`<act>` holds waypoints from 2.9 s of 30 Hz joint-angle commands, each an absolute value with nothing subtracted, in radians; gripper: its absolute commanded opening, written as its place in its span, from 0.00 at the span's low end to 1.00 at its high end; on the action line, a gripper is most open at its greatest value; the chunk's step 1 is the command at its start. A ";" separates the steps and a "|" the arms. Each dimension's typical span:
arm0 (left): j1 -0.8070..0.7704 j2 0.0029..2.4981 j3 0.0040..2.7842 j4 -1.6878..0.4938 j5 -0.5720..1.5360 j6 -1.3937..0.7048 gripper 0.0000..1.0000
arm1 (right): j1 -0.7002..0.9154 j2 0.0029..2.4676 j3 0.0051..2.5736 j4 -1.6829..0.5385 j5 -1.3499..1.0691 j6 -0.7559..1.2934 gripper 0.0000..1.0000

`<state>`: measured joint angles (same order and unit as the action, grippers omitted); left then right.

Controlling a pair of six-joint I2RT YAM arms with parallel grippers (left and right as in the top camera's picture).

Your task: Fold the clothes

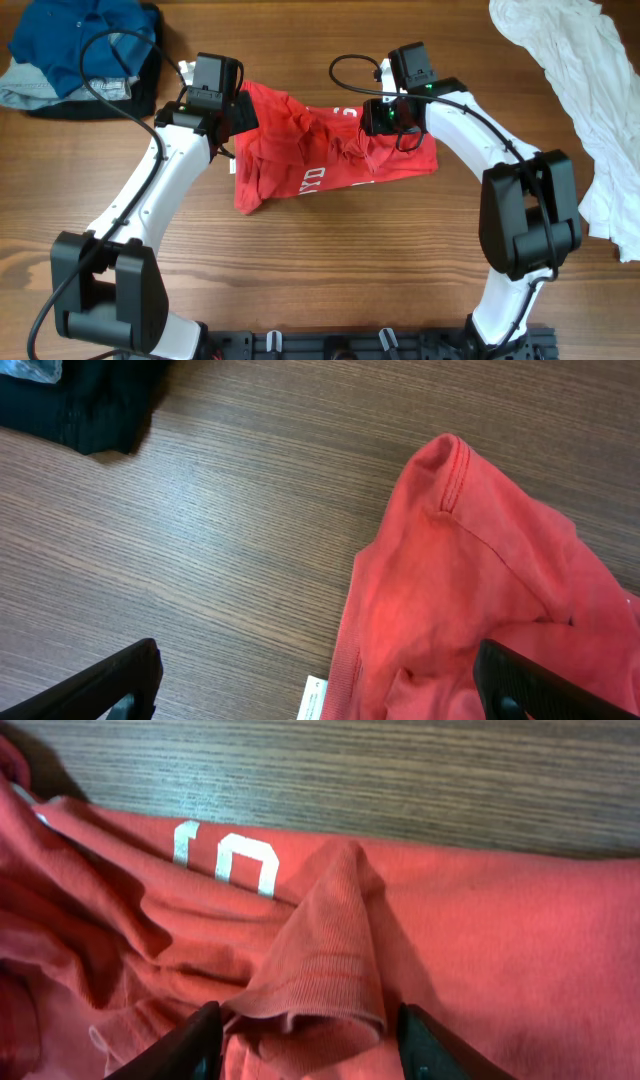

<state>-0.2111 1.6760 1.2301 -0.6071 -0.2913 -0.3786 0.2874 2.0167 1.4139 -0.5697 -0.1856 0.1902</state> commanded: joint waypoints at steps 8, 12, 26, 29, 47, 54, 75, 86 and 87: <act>-0.204 1.685 1.240 -0.618 -0.308 -0.374 1.00 | 0.298 2.063 1.410 -0.381 -0.272 0.239 0.04; -0.204 1.685 1.240 -0.618 -0.308 -0.374 1.00 | 0.317 2.063 1.444 -0.338 -0.327 0.228 0.04; -0.204 1.685 1.240 -0.618 -0.304 -0.374 1.00 | 0.352 2.043 1.472 -0.323 -0.289 0.213 1.00; -0.204 1.685 1.240 -0.618 -0.304 -0.374 1.00 | 0.336 1.987 1.472 -0.452 -0.289 0.208 0.99; -0.204 1.685 1.240 -0.622 -0.304 -0.374 1.00 | 0.470 1.947 1.360 -0.763 0.070 0.295 0.40; -0.204 1.685 1.240 -0.640 -0.304 -0.374 1.00 | 0.470 1.948 1.299 -0.638 0.097 0.300 0.39; -0.204 1.685 1.240 -0.641 -0.304 -0.374 1.00 | 0.484 1.824 1.316 -0.722 -0.043 0.287 0.04; -0.204 1.685 1.240 -0.640 -0.304 -0.374 1.00 | 0.609 1.790 1.316 -0.746 -0.138 0.235 0.04; -0.204 1.685 1.240 -0.640 -0.304 -0.374 1.00 | 0.620 1.790 1.316 -0.752 -0.137 0.235 0.04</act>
